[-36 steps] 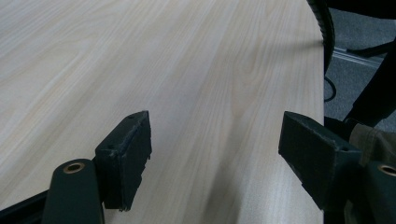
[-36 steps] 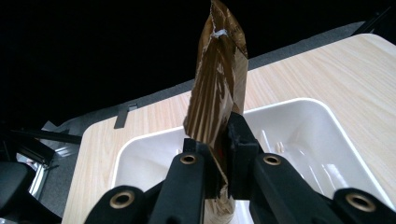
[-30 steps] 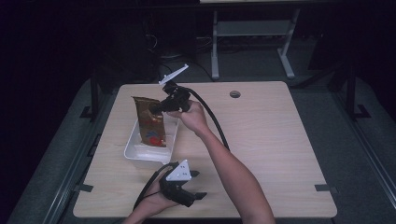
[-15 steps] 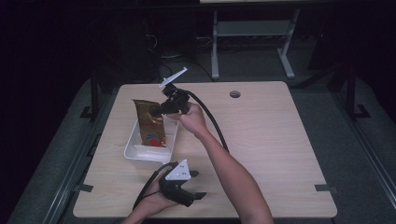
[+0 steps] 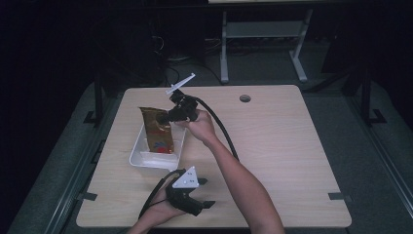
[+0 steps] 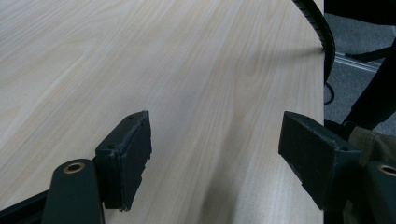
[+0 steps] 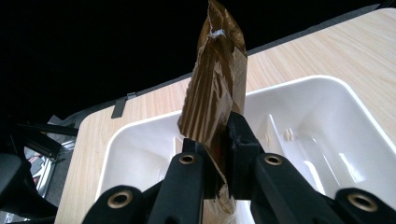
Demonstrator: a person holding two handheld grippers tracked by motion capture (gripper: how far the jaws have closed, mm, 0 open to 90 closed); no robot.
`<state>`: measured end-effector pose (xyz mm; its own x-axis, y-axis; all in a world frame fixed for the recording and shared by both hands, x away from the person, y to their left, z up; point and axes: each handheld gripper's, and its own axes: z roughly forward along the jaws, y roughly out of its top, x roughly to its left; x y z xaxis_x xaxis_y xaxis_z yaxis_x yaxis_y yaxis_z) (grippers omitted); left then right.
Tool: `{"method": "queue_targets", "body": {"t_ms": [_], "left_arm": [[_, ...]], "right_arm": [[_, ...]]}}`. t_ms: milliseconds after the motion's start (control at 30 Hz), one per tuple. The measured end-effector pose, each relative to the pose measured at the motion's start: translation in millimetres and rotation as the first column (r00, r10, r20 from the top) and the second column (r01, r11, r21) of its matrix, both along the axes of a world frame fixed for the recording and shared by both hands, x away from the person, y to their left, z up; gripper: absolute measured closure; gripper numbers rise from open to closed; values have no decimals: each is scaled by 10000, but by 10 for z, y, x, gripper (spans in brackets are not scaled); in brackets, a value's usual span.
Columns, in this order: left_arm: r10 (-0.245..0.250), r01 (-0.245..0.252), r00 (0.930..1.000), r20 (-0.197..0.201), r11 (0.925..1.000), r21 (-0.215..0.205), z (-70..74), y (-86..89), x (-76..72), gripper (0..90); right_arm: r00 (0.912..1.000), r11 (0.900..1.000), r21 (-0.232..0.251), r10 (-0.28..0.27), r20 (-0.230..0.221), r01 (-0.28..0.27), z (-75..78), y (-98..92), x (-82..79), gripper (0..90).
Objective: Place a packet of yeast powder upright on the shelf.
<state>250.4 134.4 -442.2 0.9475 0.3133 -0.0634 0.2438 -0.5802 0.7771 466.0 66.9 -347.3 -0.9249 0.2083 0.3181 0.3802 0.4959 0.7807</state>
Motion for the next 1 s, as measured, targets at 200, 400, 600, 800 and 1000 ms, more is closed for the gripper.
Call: {"method": "queue_targets", "body": {"t_ms": [200,400,600,800,1000], "left_arm": [[6,-6,10000,-17,10000,-8,-1,2,3,250],[-5,5,10000,-34,10000,-12,-1,-1,1,250],[42,-43,10000,-65,10000,-41,5,11,6,250],[18,-18,10000,-42,10000,-10,3,7,7,250],[89,-89,10000,21,10000,-2,5,12,14,251]], "right_arm": [[9999,10000,5,54,-142,-54,-36,5,11,839],[9995,9998,-76,188,-246,-190,-78,32,19,832],[9992,9997,-91,218,-331,-221,-126,50,32,830],[9985,9999,22,137,-531,-136,-167,26,50,813],[9972,10000,67,0,-746,5,-185,-4,52,731]]}}
